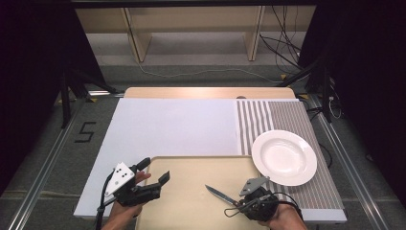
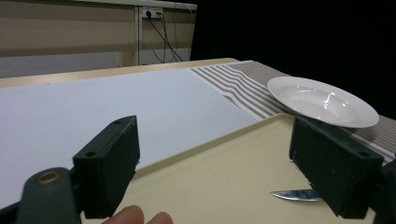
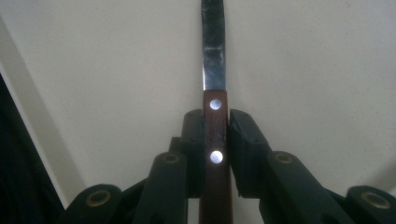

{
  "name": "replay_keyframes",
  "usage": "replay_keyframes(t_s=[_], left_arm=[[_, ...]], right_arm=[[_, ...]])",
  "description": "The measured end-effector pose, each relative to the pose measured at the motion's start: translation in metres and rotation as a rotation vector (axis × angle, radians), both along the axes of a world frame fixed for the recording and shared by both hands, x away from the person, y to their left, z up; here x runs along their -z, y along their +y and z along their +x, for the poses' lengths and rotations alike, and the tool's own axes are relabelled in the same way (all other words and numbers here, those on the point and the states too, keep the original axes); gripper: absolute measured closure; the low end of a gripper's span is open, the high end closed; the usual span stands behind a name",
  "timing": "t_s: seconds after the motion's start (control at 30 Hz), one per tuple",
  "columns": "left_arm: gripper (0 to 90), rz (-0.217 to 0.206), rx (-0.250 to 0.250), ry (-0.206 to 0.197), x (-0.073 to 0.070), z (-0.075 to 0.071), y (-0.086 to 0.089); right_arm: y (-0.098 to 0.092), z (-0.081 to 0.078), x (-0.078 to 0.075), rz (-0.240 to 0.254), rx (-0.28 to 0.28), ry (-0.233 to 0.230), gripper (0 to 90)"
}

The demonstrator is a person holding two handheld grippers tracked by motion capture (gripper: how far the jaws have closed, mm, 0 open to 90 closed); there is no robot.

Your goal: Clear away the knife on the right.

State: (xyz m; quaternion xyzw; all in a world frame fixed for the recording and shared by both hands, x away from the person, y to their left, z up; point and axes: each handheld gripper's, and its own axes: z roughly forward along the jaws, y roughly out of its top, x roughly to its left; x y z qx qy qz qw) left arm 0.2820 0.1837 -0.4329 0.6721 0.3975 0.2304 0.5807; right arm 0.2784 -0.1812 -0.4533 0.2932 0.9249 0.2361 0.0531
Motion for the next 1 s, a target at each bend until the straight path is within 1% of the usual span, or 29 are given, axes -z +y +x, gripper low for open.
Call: replay_keyframes(t_s=[0.13,0.23,0.3,0.4,0.47,0.5,0.53,0.6,0.63,0.67,0.73,0.77,0.8,0.83,0.9,0.97,1.0], left_arm=[[16.1,0.0,0.0,0.0,0.0,0.0,0.0],[16.1,0.001,-0.001,0.001,0.0,0.0,0.0],[16.1,0.0,-0.002,0.001,0.0,0.0,0.0],[16.1,0.001,-0.002,0.0,0.0,0.0,0.0],[16.1,0.001,-0.001,-0.002,0.0,-0.001,0.0],[16.1,0.002,-0.001,-0.002,0.0,0.0,0.0],[16.1,0.002,-0.002,-0.001,0.0,0.0,0.0],[16.1,0.002,-0.002,0.0,0.0,0.0,0.0],[16.1,0.001,-0.002,0.0,0.0,0.0,0.0],[16.1,0.001,0.0,-0.001,0.0,0.0,0.0],[16.2,0.005,0.001,-0.001,0.0,0.0,-0.001],[16.1,0.005,0.0,-0.002,0.0,0.0,-0.001],[16.1,0.006,0.0,-0.002,0.0,0.0,-0.001],[16.1,0.007,-0.001,-0.001,0.0,0.0,-0.001],[16.2,0.007,-0.001,0.0,0.001,0.0,0.0],[16.2,0.007,0.0,-0.001,0.001,0.0,0.0],[16.2,0.008,0.0,-0.001,0.001,0.0,0.0]], right_arm=[[0.002,-0.002,0.003,-0.02,-0.014,0.023,77.3],[0.003,-0.004,0.004,-0.033,-0.01,0.018,77.1],[0.003,-0.005,0.004,-0.036,-0.012,0.027,76.9],[0.004,-0.005,0.006,-0.058,-0.015,0.03,76.5],[0.003,-0.006,0.007,-0.06,-0.017,0.026,76.3],[0.002,-0.005,0.006,-0.054,-0.021,0.028,73.4],[0.002,-0.005,0.005,-0.043,-0.015,0.028,67.4],[0.003,-0.003,0.002,-0.031,-0.001,0.029,61.9],[0.003,-0.003,0.0,-0.019,-0.017,0.006,59.5],[0.004,-0.002,-0.002,-0.001,-0.01,-0.01,56.2],[0.005,0.0,-0.006,0.033,-0.021,-0.031,52.2],[0.006,-0.001,-0.007,0.048,-0.032,-0.044,54.7],[0.007,-0.001,-0.009,0.065,-0.049,-0.053,60.5],[0.009,-0.003,-0.009,0.076,-0.072,-0.065,63.8],[0.013,-0.005,-0.009,0.071,-0.117,-0.091,72.6],[0.018,-0.006,-0.008,0.062,-0.159,-0.099,78.6],[0.021,-0.007,-0.007,0.05,-0.166,-0.091,81.0]])
